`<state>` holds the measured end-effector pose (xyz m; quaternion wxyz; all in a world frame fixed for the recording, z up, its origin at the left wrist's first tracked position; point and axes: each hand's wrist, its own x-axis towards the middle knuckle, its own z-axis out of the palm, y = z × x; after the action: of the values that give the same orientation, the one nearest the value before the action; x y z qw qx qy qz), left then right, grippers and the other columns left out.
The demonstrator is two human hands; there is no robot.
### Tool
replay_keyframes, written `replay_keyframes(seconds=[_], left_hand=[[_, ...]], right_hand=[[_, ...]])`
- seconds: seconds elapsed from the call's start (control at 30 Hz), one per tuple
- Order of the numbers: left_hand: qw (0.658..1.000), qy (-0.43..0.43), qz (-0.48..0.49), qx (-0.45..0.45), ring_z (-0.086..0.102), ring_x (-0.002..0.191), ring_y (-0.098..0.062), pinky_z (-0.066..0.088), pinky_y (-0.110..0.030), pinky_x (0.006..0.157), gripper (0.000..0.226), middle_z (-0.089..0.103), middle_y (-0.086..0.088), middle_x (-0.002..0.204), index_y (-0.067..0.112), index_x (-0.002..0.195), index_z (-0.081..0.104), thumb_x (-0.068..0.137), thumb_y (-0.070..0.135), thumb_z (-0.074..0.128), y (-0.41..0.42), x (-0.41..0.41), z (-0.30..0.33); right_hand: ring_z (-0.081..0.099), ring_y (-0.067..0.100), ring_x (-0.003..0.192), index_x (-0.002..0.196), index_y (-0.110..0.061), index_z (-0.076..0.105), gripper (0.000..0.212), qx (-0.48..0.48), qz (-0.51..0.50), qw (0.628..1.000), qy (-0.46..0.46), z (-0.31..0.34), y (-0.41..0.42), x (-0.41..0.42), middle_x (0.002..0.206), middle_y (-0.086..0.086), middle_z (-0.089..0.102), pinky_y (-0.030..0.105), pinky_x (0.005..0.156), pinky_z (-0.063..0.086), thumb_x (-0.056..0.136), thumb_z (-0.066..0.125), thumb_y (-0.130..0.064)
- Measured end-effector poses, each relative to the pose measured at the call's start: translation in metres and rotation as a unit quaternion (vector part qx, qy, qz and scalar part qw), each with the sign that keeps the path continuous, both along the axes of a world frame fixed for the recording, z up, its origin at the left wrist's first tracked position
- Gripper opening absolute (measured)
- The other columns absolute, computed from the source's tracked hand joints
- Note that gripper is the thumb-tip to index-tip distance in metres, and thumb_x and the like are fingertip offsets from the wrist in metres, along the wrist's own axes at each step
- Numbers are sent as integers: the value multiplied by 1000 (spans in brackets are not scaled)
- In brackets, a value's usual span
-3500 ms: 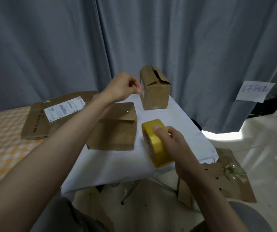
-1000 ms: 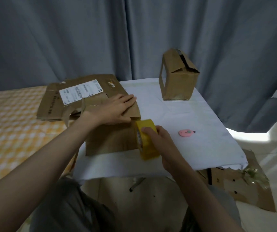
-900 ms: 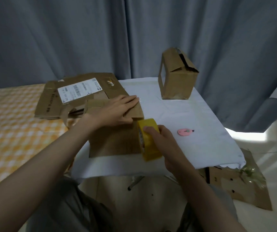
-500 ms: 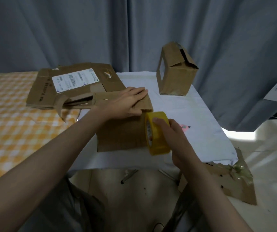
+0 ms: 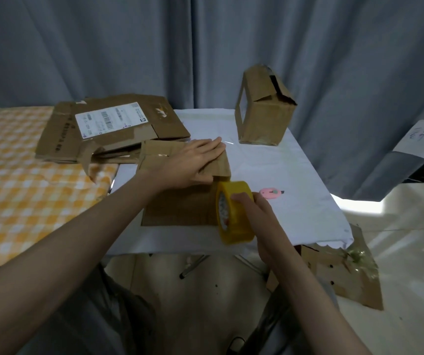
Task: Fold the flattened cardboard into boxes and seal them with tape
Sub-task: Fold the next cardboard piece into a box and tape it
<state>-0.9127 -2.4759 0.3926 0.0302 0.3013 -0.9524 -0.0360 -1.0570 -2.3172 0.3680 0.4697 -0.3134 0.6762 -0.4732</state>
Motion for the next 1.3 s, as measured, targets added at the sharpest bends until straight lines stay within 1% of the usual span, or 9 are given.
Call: replay_keyframes(seconds=[0.17, 0.27, 0.43, 0.73, 0.87, 1.0, 1.07, 1.17, 1.3], left_hand=[[999, -28, -6, -18, -1, 152, -12, 1, -39, 125, 81, -5, 2, 166, 23, 159, -1, 93, 63, 25, -11, 1, -1], [999, -9, 0, -40, -2, 152, -8, 1, -36, 125, 74, -4, 5, 166, 23, 159, -4, 100, 64, 14, -11, 2, -10], [998, -10, 25, -53, 3, 152, -11, 4, -35, 124, 82, 0, 7, 166, 25, 159, -3, 95, 73, 16, -17, -2, -7], [994, -16, 87, -57, 2, 153, -17, 5, -43, 124, 83, -2, 4, 167, 24, 159, -2, 94, 74, 12, -42, -13, -13], [994, -16, 84, -63, 0, 153, -17, 3, -45, 124, 82, -4, 4, 167, 25, 158, -3, 94, 73, 12, -41, -11, -17], [995, -10, 90, -51, 0, 153, -17, 1, -44, 124, 82, -4, 4, 166, 24, 159, -3, 94, 73, 13, -46, -14, -16], [995, 0, 87, -55, 3, 153, -19, 3, -44, 124, 82, 0, 3, 167, 23, 159, 0, 94, 72, 14, -47, -14, -18], [991, 47, 82, -90, 19, 147, -26, 17, -44, 120, 81, 19, -3, 161, 20, 158, 14, 95, 71, 23, -43, -12, -20], [987, 89, 77, -108, 34, 130, -26, 33, -43, 106, 70, 34, -5, 142, 24, 153, 31, 96, 66, 35, -36, -10, -11]], right_hand=[[58, 20, 102, 116, -21, 50, 30, 1, 8, 1000, 12, 3, 0, 5, 112, 2, 59, 40, 90, 52, 96, 57, -42], [59, 15, 91, 109, -21, 51, 25, -9, 1, 1000, 21, 0, 8, 9, 104, 0, 60, 31, 72, 50, 95, 58, -40], [58, 19, 98, 112, -21, 49, 29, -30, 0, 999, 33, 2, 6, 12, 106, 0, 59, 42, 87, 51, 96, 57, -43], [53, 13, 96, 117, -25, 42, 31, -42, -1, 999, 10, 0, -20, 14, 110, -3, 52, 31, 80, 44, 98, 53, -47], [52, 8, 84, 114, -23, 44, 30, -36, -4, 999, -1, -7, -17, 13, 100, -5, 53, 25, 66, 44, 98, 53, -47], [56, 9, 88, 103, -26, 56, 28, -54, -14, 998, 8, -6, -15, 6, 99, -2, 62, 29, 79, 47, 101, 43, -51], [62, 15, 89, 91, -26, 65, 36, -89, -51, 991, 89, -10, -23, -15, 91, -3, 68, 33, 87, 47, 106, 36, -42], [64, 29, 103, 105, -17, 71, 27, -63, -46, 941, 328, -36, -43, -67, 107, 8, 72, 28, 83, 42, 100, 45, -22], [56, 38, 102, 116, -17, 65, 28, 36, 40, 872, 487, -67, -55, -96, 109, 18, 60, 38, 80, 44, 101, 46, -32]])
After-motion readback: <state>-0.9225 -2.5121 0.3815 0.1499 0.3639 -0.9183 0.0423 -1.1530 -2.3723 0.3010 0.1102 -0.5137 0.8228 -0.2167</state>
